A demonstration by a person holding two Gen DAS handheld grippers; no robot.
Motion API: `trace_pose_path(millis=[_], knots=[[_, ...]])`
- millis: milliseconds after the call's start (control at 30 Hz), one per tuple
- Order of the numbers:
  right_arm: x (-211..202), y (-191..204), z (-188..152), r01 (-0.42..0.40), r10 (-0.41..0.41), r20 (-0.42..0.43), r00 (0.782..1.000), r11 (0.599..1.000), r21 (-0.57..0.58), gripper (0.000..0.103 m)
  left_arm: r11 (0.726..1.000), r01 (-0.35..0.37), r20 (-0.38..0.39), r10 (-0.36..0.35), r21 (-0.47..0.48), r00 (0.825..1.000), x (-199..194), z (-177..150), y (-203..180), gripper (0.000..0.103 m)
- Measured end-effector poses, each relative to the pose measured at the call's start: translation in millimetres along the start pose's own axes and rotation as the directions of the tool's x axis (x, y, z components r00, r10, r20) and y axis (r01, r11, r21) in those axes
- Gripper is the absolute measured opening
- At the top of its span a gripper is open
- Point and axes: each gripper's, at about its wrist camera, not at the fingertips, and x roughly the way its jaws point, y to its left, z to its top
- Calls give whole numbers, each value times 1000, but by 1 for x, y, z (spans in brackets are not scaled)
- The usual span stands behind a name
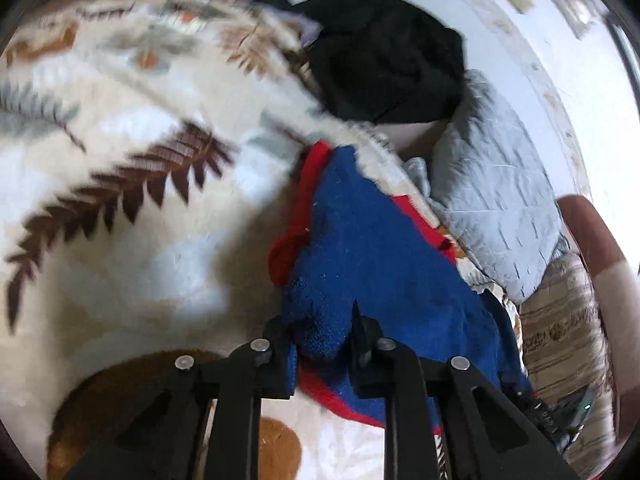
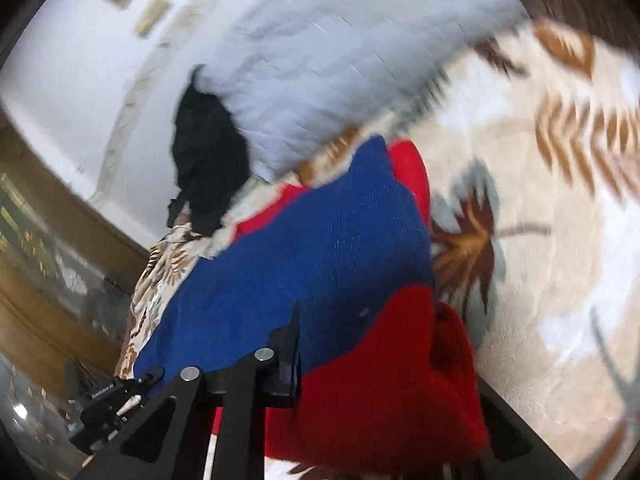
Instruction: Fold small clothes
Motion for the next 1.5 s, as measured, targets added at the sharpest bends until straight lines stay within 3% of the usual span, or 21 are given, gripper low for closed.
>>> trace_pose_path(millis=[133,267,333,400,433,533,600,700,733,833,900,967,1033,1067,1133,1200,1233,1367,1433,1500], knots=[[-33,13,-8,1,0,34,999,1000,-32,19,1000,-1,-6,1,28,1000,-36,-15,-5,19],[-58,15,-24,-3,3,13,1000,1000,-6,19,999,-23,-39,25,44,999,-64,-46,2,19],[-69,13,-34,7,-8,-5,1000,1000,-20,19,993,-84,-64,89,83,994,-66,-62,4,20],[-70,10,-42,48,-50,-58,997,998,-47,21,982,-151,-127,166,116,978,-63,-70,12,22],[-70,5,-44,69,-72,-85,994,997,-32,23,984,-156,-155,168,92,973,-66,-69,21,24],[-81,-30,-43,108,-80,-161,984,980,170,23,990,-135,-171,138,28,975,-85,-58,36,26],[-96,-44,-37,134,-104,-143,984,967,217,24,984,-172,-92,176,48,980,-109,-47,34,25],[-119,-43,-25,183,-175,-64,983,968,170,24,966,-232,87,223,116,971,-136,-28,14,26],[-124,-38,-21,204,-202,-29,979,968,149,24,962,-231,111,216,147,970,-137,-24,6,28],[-123,-11,-1,210,-211,34,977,977,40,24,954,-192,137,164,230,977,-122,-20,-18,35],[-100,9,11,168,-169,-12,986,985,-31,24,937,-186,117,157,295,981,-98,-24,-32,35],[-67,22,19,157,-163,-74,984,984,-83,24,909,-215,72,202,358,977,-67,-30,-40,37],[-36,26,24,168,-179,-113,977,981,-101,24,874,-259,17,277,411,961,-36,-37,-41,43],[-20,24,26,181,-194,-129,972,978,-108,24,864,-268,-21,306,425,952,-24,-39,-38,55],[6,14,30,223,-235,-143,961,970,-96,24,843,-287,-71,356,455,932,0,-48,-31,67],[36,-10,34,294,-302,-192,934,953,-67,22,798,-326,-19,389,507,921,4,-55,-31,74],[44,-22,34,299,-301,-207,931,953,-41,22,785,-330,-9,393,524,920,4,-57,-33,75],[35,-19,45,280,-275,-183,944,960,2,23,792,-327,-10,387,516,922,0,-56,-32,78],[28,-5,46,244,-247,-133,960,969,-39,24,786,-334,0,392,521,920,-3,-58,-32,78],[27,8,40,218,-229,-138,964,972,-86,24,777,-342,14,395,529,918,-2,-62,-36,79]])
